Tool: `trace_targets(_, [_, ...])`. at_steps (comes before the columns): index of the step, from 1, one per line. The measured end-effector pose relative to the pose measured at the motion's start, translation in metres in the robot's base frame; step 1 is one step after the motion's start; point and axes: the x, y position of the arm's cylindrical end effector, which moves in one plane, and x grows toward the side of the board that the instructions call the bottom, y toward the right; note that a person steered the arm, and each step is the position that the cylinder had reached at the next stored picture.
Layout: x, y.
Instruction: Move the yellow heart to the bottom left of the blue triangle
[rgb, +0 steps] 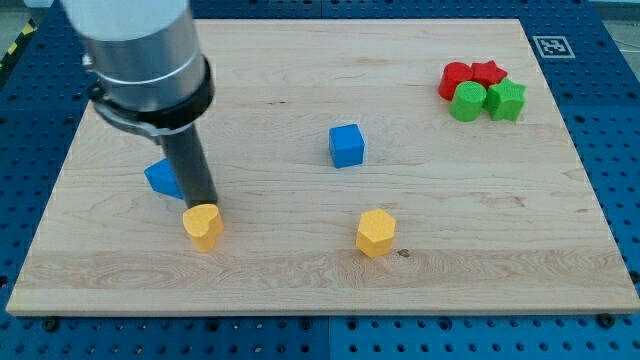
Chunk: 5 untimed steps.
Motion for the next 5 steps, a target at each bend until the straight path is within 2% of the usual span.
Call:
trace_targets(1, [-0.003,0.033])
trace_targets(3, [-0.001,0.139])
trace_targets(4, [0.032,0.151])
trace_targets(5, [0.054,0.127])
